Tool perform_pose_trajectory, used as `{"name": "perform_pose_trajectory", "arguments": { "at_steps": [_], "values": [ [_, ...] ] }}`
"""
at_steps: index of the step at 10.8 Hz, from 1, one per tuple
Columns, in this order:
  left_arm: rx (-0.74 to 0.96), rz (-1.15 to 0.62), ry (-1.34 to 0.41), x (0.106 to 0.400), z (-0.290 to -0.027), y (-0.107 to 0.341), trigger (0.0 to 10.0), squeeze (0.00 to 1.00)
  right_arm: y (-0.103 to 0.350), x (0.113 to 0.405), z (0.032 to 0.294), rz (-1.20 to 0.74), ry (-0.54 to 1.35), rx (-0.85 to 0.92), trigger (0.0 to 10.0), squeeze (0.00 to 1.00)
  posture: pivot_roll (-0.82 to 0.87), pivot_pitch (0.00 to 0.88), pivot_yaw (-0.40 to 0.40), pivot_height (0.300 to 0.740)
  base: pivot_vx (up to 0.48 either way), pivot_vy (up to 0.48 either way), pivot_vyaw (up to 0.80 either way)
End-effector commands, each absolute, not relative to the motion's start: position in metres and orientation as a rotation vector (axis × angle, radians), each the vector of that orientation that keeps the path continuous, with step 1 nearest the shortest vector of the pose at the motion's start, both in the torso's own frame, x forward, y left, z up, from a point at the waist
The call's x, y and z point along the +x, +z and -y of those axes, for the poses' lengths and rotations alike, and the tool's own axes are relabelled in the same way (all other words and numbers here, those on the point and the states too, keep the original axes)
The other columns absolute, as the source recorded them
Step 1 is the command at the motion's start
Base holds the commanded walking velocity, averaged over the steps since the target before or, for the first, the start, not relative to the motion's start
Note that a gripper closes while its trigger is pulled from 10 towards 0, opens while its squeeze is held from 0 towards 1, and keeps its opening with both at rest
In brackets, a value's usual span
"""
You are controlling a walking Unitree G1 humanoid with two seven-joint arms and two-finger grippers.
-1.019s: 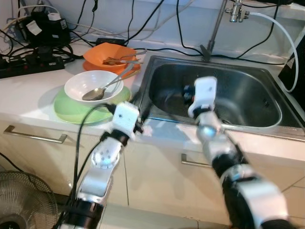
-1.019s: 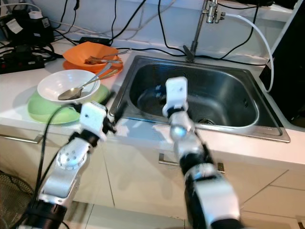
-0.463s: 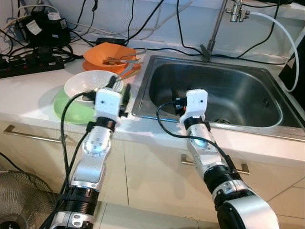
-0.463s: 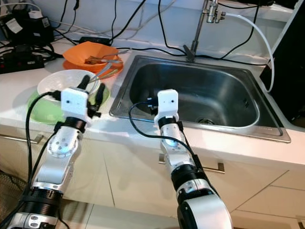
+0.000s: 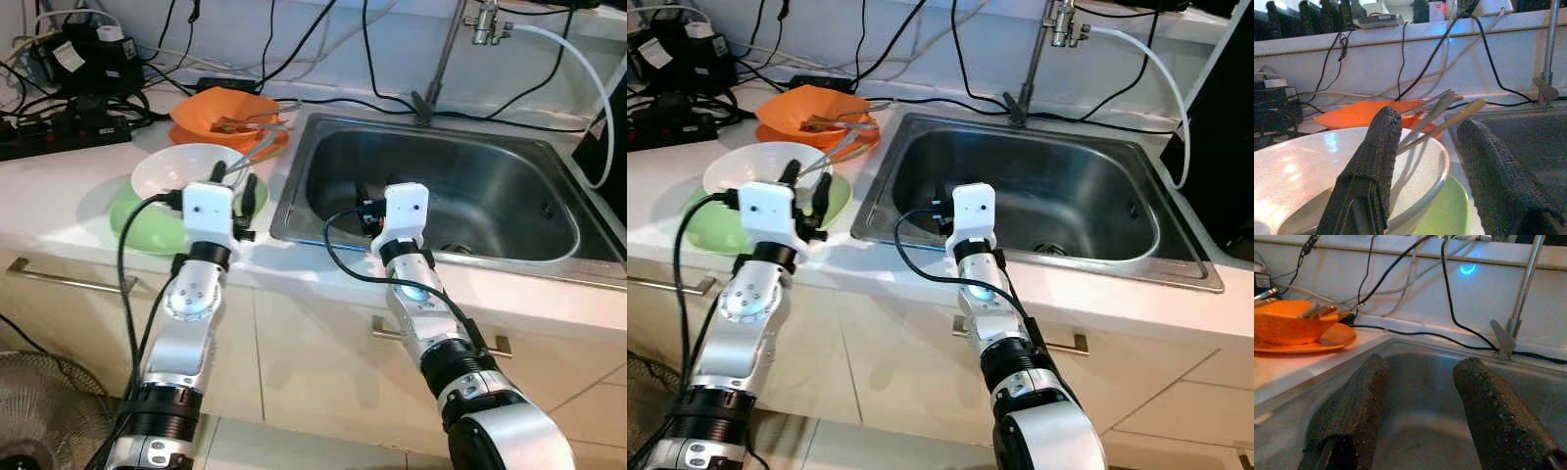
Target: Kitchen organization
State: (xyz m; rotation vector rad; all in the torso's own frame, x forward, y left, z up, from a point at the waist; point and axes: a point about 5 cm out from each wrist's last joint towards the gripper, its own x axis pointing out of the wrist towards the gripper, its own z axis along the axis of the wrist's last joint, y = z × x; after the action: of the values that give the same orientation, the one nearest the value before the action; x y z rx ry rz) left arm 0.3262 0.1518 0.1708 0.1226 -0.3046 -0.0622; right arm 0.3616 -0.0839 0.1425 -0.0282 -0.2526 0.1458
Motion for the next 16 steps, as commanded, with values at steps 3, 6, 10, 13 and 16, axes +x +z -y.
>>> {"name": "perform_pose_trajectory", "arguments": {
  "at_steps": [3,6,10,13,16],
  "values": [
    [0.118,0.287,0.027,0.321,-0.170,0.169,10.0,0.00,0.147,0.363,0.086,0.265,0.137,-0.034,10.0,0.00,0.24,0.005,-0.059,0.740,0.000,0.000,0.00],
    [0.147,0.300,0.106,0.316,-0.188,0.171,10.0,0.00,0.148,0.363,0.085,0.264,0.138,-0.032,10.0,0.00,0.24,0.003,-0.060,0.740,0.000,0.000,0.00],
    [0.390,0.461,-0.183,0.310,-0.141,0.195,10.0,0.00,0.150,0.364,0.086,0.270,0.129,-0.029,10.0,0.00,0.24,0.000,-0.055,0.740,0.000,0.000,0.00],
    [0.500,0.446,-0.224,0.298,-0.148,0.182,10.0,0.00,0.150,0.364,0.090,0.272,0.113,-0.027,10.0,0.00,0.24,0.002,-0.050,0.740,0.000,0.000,0.00],
    [0.571,0.433,-0.215,0.279,-0.159,0.168,10.0,0.00,0.149,0.364,0.089,0.267,0.110,-0.021,10.0,0.00,0.25,0.007,-0.055,0.740,0.000,0.000,0.00]
  ]
}}
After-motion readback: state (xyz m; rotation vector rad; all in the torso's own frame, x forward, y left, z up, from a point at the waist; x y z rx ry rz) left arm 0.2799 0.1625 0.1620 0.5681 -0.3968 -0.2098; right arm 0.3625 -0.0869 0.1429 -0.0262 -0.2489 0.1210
